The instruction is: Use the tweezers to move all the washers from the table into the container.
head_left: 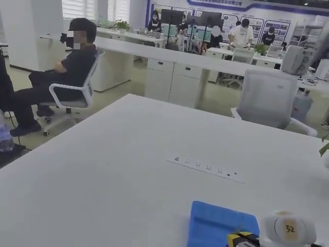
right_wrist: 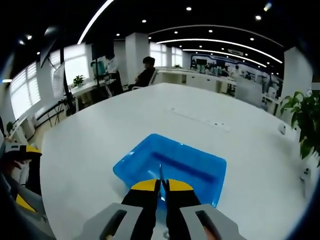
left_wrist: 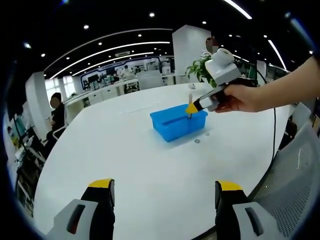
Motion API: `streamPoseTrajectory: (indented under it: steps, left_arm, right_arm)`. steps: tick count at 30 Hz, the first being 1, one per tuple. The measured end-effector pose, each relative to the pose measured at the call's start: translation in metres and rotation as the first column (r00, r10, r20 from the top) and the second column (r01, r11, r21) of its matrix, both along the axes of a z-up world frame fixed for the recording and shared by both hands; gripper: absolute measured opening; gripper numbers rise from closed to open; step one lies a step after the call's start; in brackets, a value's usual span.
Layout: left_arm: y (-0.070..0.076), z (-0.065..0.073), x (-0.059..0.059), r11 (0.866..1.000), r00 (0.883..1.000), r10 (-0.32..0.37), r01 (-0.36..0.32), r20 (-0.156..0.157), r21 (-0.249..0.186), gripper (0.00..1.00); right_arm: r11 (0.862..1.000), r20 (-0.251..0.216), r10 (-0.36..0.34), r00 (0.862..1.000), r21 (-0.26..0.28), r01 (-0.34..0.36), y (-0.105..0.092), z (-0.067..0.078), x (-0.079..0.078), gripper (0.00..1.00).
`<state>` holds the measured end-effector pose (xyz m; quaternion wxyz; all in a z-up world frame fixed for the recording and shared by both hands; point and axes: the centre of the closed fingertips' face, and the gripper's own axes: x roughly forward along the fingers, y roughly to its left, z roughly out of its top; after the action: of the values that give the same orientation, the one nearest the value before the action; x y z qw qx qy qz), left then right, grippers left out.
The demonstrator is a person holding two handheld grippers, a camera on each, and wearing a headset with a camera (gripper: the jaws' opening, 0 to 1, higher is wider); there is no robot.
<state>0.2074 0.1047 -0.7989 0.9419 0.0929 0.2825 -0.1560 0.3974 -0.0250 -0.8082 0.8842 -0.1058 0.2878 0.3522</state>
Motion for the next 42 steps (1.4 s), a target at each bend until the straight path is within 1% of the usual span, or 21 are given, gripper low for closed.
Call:
streamPoseTrajectory:
  steps: [2,3,5,7,10,13,16,18,23,27,30,33,35,39,42]
  left_arm:
    - [0.000,0.001,0.000,1.000,1.000,0.002,-0.002,0.003,-0.002,0.84]
    - [0.000,0.001,0.000,1.000,1.000,0.002,-0.002,0.005,-0.006,0.84]
    - [0.001,0.002,0.001,1.000,1.000,0.006,-0.006,0.011,-0.010,0.84]
    - [0.001,0.002,0.001,1.000,1.000,0.007,-0.007,0.012,-0.009,0.84]
    - [0.000,0.003,0.001,1.000,1.000,0.004,-0.004,0.014,-0.007,0.84]
    - [0.000,0.003,0.001,1.000,1.000,0.003,-0.003,0.016,-0.006,0.84]
    - [0.001,0.003,0.001,1.000,1.000,0.005,-0.005,0.017,-0.006,0.84]
    - [0.001,0.003,0.001,1.000,1.000,0.005,-0.005,0.019,-0.004,0.84]
    - [0.001,0.003,0.001,1.000,1.000,0.004,-0.004,0.018,0.000,0.83]
    - [0.001,0.003,0.001,1.000,1.000,0.004,-0.004,0.018,-0.001,0.84]
    - [0.000,0.003,0.001,1.000,1.000,0.003,-0.003,0.015,0.000,0.84]
    - [0.000,0.002,0.001,1.000,1.000,0.003,-0.003,0.015,0.001,0.84]
    - [0.000,0.002,0.001,1.000,1.000,0.004,-0.004,0.012,0.000,0.84]
    - [0.000,0.002,0.001,1.000,1.000,0.002,-0.002,0.011,0.001,0.84]
    - [0.000,0.001,0.001,1.000,1.000,0.002,-0.002,0.010,0.003,0.83]
  right_arm:
    - [1.000,0.012,-0.004,1.000,-0.001,0.004,-0.002,0.004,-0.001,0.02]
    - [1.000,0.018,-0.013,1.000,0.010,0.013,-0.003,0.009,-0.002,0.02]
    - [0.997,0.022,-0.038,0.999,0.064,0.036,-0.001,0.020,-0.004,0.02]
    - [0.997,0.033,-0.035,0.999,0.067,0.032,-0.001,0.026,-0.008,0.02]
    - [0.997,0.047,-0.035,0.998,0.068,0.032,-0.002,0.030,-0.010,0.02]
    - [0.995,0.067,-0.045,0.997,0.090,0.039,-0.005,0.040,-0.013,0.02]
    - [0.993,0.072,-0.055,0.996,0.111,0.047,-0.008,0.047,-0.015,0.02]
    - [0.991,0.083,-0.062,0.995,0.119,0.052,-0.010,0.052,-0.016,0.01]
    - [0.985,0.086,-0.077,0.993,0.158,0.063,-0.012,0.061,-0.019,0.01]
    - [0.984,0.070,-0.070,0.995,0.169,0.058,-0.011,0.058,-0.023,0.01]
    - [0.987,0.051,-0.049,0.997,0.154,0.041,-0.008,0.048,-0.032,0.01]
    - [0.991,0.041,-0.039,0.998,0.133,0.033,-0.007,0.038,-0.037,0.01]
    - [0.991,0.023,-0.032,0.999,0.130,0.029,-0.005,0.032,-0.040,0.02]
    - [0.993,0.006,-0.020,1.000,0.115,0.019,-0.003,0.022,-0.046,0.02]
    - [0.996,-0.003,-0.008,1.000,0.086,0.008,-0.002,0.011,-0.049,0.02]
